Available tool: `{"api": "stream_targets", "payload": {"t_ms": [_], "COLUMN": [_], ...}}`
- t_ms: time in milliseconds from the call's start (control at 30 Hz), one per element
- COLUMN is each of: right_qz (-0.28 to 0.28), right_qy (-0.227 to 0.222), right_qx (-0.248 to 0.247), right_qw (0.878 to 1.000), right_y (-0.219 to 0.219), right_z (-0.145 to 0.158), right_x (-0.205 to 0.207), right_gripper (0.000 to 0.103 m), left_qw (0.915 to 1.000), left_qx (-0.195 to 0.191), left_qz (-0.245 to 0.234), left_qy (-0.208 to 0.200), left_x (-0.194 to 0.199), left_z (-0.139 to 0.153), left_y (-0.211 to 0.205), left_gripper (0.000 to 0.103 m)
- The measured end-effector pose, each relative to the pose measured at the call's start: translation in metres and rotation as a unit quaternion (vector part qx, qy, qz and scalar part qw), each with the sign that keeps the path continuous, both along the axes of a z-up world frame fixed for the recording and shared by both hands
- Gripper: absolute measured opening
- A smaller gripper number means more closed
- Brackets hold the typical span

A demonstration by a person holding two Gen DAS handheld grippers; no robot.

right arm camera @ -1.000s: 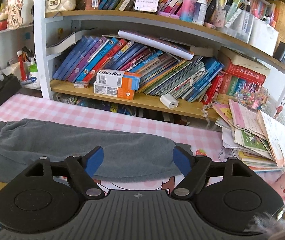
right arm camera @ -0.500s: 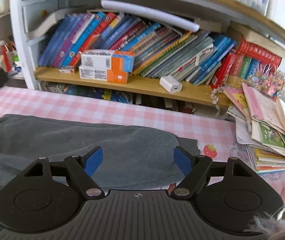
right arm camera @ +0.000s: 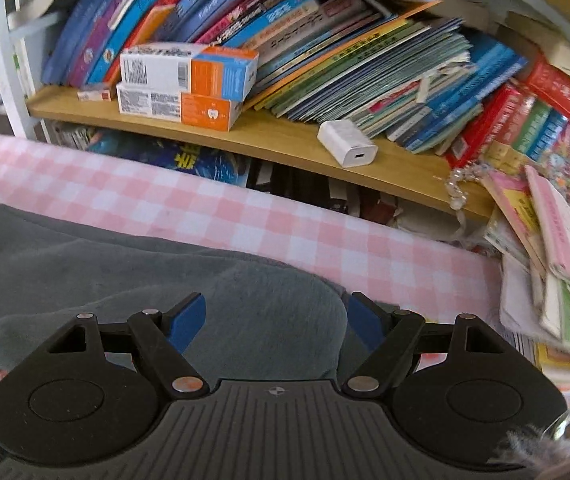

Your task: Fold clothes

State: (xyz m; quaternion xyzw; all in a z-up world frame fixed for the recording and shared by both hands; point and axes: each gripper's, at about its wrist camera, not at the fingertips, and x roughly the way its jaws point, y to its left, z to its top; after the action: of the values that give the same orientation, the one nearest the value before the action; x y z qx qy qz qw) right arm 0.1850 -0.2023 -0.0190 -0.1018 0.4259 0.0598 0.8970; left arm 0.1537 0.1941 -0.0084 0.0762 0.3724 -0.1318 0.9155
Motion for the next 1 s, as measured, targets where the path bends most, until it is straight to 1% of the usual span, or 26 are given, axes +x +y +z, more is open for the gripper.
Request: {"api": "stream_targets", "payload": {"t_ms": [200,400,533,667,833,867,900,967,1000], "right_qz": [0.009,0.037,0.051,0.062,0.051,0.051,0.050,0.050,0.049], "right_qy": [0.023,0.041,0.059,0.065,0.073,0.072,0.072,0.072,0.072], "right_qx": [0.001,0.002,0.008,0.019,0.055,0.056,0.058,0.059,0.059], "right_qw": [1.000,0.998,0.997,0.996,0.995,0.995,0.994,0.994,0.994], "right_y": [-0.008,-0.011,-0.011,-0.012,-0.023,-0.024,-0.024,-0.024,-0.024], "right_z": [-0.020,-0.036,-0.046,-0.051,-0.055,-0.055,-0.055,-0.053,-0.052], "right_x": [0.032,0.053,0.061,0.066,0.070,0.070,0.069,0.069,0.068], "right_gripper": [0.074,0.074,0.074,0.074,0.074,0.074,0.072,0.063,0.053], "left_qw": [0.9993,0.9976,0.9970,0.9966,0.9959,0.9958,0.9957,0.9955,0.9953], "left_qx": [0.002,0.003,0.002,-0.005,-0.022,-0.022,-0.022,-0.023,-0.024], "left_qz": [-0.034,-0.060,-0.062,-0.062,-0.062,-0.064,-0.065,-0.069,-0.070], "left_qy": [0.018,0.034,0.045,0.054,0.061,0.061,0.061,0.062,0.063], "left_x": [0.015,0.028,0.035,0.039,0.042,0.042,0.041,0.039,0.038], "left_z": [-0.016,-0.028,-0.036,-0.042,-0.044,-0.044,-0.043,-0.042,-0.042], "left_y": [-0.006,-0.011,-0.010,-0.008,-0.003,-0.004,-0.004,-0.005,-0.005], "left_gripper": [0.079,0.079,0.079,0.079,0.078,0.075,0.073,0.063,0.060]}}
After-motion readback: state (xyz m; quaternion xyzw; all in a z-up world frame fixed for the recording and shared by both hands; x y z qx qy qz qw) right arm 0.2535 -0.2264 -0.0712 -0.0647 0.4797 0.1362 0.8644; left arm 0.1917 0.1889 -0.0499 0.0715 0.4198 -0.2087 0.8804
